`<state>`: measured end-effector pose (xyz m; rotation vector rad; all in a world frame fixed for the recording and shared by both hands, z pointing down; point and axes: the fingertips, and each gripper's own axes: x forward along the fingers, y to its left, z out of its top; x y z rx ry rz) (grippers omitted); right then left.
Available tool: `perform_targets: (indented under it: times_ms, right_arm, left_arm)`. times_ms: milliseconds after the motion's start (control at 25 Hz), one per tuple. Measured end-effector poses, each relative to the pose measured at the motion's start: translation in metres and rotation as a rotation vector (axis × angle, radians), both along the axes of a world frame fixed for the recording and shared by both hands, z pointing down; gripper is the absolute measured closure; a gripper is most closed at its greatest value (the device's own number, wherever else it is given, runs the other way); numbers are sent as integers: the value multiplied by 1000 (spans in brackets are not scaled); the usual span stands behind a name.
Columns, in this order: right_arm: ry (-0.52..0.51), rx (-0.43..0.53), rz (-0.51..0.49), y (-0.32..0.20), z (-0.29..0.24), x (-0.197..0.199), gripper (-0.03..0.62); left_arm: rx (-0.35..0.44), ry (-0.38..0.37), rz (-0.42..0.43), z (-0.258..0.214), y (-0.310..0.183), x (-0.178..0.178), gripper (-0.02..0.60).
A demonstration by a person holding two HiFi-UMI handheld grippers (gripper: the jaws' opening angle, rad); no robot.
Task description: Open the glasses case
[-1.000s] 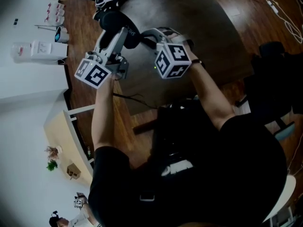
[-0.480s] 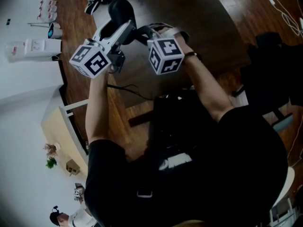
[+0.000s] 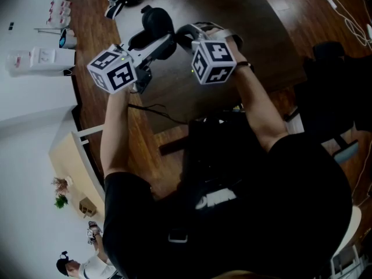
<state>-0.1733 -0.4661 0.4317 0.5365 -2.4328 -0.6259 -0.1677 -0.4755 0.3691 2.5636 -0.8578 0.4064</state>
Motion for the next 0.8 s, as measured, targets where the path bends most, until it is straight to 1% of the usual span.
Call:
perform_targets:
  times_ms: [120, 200, 280, 400, 520, 600, 680, 760, 800]
  right_arm:
    - [11, 26, 27, -6, -8, 9, 582]
    - [37, 45, 27, -6, -8, 10, 582]
    - [36, 58, 38, -8, -12, 13, 582]
    - [16, 95, 70, -16, -26, 23, 582]
    - [47, 149, 74, -19, -35, 29, 582]
    - [76, 178, 66, -18, -36, 30, 582]
    - [89, 199, 54, -17, -35, 30, 583]
    - [60, 199, 55, -17, -38, 30, 583]
    - [34, 193, 62, -17, -40, 30, 583]
  left_arm:
    - [-31, 25, 2, 5, 2, 2, 342]
    - [-44, 1, 15, 10, 5, 4, 342]
    - [-72, -25, 34, 17, 9, 5, 342]
    - [-132, -58, 67, 31, 17, 5, 342]
    - [-202, -76, 109, 47, 27, 6, 344]
    - [-233, -71, 129, 54, 31, 7, 345]
    - [-240, -57, 142, 59, 33, 8, 345]
    - [-226, -25, 147, 59, 33, 8, 344]
    - [-220, 3, 147, 56, 33, 9, 344]
